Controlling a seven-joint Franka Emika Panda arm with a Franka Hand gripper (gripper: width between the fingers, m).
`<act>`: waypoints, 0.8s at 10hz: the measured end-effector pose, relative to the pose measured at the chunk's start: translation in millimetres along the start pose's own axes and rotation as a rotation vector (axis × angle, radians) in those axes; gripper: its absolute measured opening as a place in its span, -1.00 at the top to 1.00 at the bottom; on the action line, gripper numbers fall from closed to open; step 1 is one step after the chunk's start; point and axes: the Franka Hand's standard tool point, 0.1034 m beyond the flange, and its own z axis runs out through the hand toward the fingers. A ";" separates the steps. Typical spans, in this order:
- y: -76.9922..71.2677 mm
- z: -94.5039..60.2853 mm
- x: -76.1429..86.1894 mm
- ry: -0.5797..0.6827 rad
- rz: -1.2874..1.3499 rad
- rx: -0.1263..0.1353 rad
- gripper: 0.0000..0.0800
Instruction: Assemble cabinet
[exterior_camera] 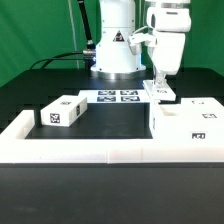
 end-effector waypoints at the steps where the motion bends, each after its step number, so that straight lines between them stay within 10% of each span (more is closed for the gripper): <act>1: 8.2 -4.0 4.7 0.021 0.001 -0.052 0.83; 4: 18.0 -7.7 5.1 0.032 0.004 -0.083 0.83; 8: 22.0 -4.8 -1.6 0.020 0.000 -0.064 0.83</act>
Offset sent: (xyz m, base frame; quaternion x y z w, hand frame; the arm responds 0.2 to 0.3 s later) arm 0.0000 0.0000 0.0000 -0.0650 0.0000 0.0000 0.9979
